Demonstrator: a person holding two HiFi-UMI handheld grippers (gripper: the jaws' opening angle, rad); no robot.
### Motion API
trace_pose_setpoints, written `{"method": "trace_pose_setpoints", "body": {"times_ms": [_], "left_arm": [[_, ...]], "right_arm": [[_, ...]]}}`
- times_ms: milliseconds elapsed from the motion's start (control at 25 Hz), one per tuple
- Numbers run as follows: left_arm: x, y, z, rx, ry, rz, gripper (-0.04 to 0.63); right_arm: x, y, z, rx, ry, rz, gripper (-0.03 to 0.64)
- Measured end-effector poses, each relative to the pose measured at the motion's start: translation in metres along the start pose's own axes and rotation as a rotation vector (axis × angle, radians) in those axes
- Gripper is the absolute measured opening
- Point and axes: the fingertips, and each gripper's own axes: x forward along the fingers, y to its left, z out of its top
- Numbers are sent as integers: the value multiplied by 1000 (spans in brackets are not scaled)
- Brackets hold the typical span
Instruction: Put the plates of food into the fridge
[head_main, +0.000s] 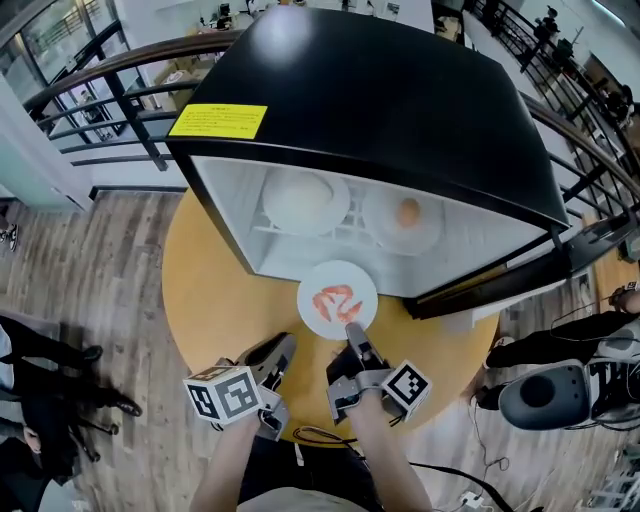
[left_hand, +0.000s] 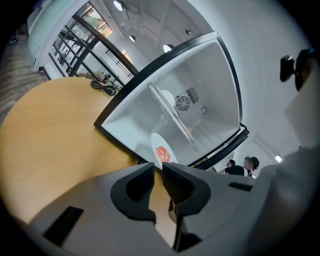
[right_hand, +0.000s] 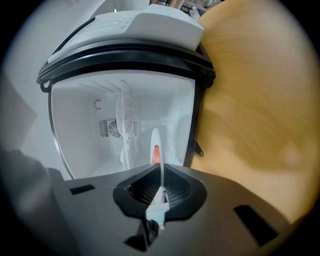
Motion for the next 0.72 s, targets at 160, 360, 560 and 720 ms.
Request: {"method": "trace_pose_setpoints", "body": {"times_ms": [160,360,560,720], "left_arm": [[-5,2,0,49,-19,9,32],[-11,12,-8,87,12,35,32],[-15,18,-15,56,33,34,32],[-14,20,-16,57,40,22,32]], "right_arm": [[27,-9,25,18,-60,-28,20],[65,-16,42,26,-103,-71,20],[96,-23,45,47,-117,-113,20],[113,-25,51,58,-146,-123,20]]}}
